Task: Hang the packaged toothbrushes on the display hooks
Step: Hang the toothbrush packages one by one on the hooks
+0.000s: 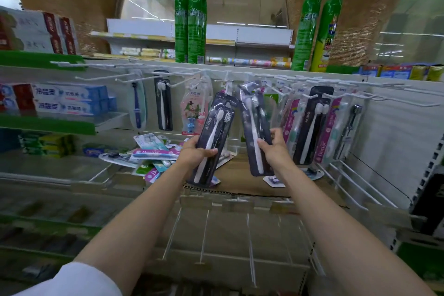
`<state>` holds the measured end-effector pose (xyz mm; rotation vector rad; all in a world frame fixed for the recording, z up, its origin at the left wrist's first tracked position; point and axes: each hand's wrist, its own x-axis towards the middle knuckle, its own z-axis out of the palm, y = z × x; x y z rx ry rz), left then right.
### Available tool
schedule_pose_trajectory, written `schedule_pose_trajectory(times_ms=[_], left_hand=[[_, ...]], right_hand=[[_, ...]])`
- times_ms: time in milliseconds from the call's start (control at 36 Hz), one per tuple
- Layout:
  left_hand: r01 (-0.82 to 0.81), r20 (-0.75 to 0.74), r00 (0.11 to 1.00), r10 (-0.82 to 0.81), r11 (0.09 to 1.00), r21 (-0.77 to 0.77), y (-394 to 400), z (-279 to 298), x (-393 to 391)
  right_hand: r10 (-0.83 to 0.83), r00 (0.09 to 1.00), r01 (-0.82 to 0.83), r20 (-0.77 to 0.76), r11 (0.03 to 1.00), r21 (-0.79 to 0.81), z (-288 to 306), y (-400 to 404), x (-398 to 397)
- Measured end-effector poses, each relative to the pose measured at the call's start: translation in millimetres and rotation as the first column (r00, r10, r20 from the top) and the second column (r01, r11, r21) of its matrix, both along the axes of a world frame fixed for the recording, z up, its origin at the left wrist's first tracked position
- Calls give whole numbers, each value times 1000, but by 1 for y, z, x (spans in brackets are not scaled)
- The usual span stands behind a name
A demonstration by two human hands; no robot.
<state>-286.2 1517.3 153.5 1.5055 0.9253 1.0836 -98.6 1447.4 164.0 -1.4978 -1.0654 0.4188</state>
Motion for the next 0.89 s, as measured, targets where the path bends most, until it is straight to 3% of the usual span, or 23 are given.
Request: schedule_pose_trajectory(times_ms=[222, 417, 639, 889], left_hand=[[16, 16, 1000, -16, 1000, -9, 6, 2, 1], [5, 124, 992, 3, 998, -62, 18, 6, 9], [14, -48, 999, -14, 1000, -1, 31, 15, 28], [47, -303, 952, -41, 999, 11, 49, 16, 43]], right_hand=[[22, 987, -19, -162, 1000, 20, -1, 12, -5], [10, 993, -14, -121, 999, -29, -3, 17, -4], [-23, 997, 18, -68, 996, -82, 0, 24, 0], [-6, 997, 28, 78, 958, -286, 7, 39, -3]])
